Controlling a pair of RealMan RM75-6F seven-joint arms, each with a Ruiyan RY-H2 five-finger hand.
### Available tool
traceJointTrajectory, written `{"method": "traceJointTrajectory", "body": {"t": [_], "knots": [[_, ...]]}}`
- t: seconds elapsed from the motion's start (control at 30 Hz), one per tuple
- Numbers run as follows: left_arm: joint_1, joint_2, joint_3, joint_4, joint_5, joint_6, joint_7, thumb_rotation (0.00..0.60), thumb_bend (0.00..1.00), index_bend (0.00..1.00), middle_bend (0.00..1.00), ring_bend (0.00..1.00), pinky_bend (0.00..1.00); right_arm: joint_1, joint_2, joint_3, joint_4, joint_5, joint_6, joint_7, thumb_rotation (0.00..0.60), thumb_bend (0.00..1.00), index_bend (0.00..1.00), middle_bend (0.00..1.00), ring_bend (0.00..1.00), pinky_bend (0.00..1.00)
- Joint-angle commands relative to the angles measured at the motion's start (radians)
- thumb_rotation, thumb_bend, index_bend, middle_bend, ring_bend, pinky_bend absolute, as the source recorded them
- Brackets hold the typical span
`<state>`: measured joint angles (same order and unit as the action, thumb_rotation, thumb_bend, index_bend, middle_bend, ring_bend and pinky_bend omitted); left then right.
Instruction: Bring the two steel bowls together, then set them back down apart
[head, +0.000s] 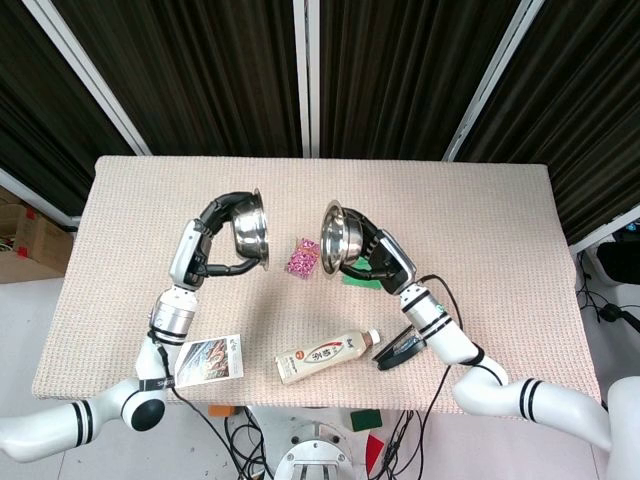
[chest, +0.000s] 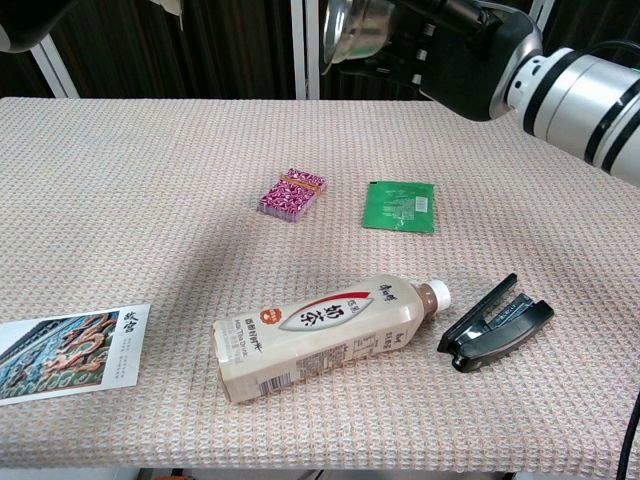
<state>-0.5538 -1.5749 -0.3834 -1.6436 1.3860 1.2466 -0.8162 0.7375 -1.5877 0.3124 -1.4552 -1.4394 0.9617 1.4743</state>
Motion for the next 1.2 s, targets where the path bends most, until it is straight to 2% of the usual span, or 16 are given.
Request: {"method": "traceJointTrajectory", "body": {"t": [0.03,0.3,0.5,0.77,1.07,1.2], "knots": [[-0.028,-0.045,-0.016,0.017,-0.017,0.01,0.047,0.6,0.15,0.51,0.55,0.48,0.62,0.021,-0.027,0.026,0.002,0.024,-0.002,-0.018,0.6,0.39,0.66,0.49,0.44,0.41],[-0.074,-0.077,-0.006,0.021,-0.004,-0.012,0.098,0.6,0.16,0.52,0.55,0.49,0.63,0.09,-0.082,0.069,0.016,0.037,-0.036,-0.013,0.6,0.39,0.66,0.5,0.44,0.42],[-0.087,-0.079,0.001,0.027,-0.001,-0.02,0.097,0.6,0.17,0.52,0.55,0.49,0.63,0.121,-0.089,0.068,0.024,0.019,-0.054,0.0,0.6,0.39,0.67,0.5,0.45,0.42],[-0.045,-0.035,-0.001,0.01,-0.012,0.028,0.069,0.6,0.18,0.52,0.56,0.5,0.64,0.074,-0.058,0.055,0.025,0.037,-0.007,0.022,0.6,0.39,0.67,0.5,0.45,0.43],[-0.09,-0.029,0.005,0.011,-0.009,-0.035,0.082,0.6,0.18,0.52,0.56,0.5,0.64,0.142,-0.101,0.07,0.038,0.029,-0.054,0.005,0.6,0.39,0.67,0.51,0.45,0.43],[-0.078,-0.019,-0.001,0.013,-0.019,-0.017,0.074,0.6,0.18,0.52,0.56,0.5,0.64,0.138,-0.089,0.075,0.043,0.036,-0.047,0.008,0.6,0.39,0.67,0.51,0.45,0.43]]}}
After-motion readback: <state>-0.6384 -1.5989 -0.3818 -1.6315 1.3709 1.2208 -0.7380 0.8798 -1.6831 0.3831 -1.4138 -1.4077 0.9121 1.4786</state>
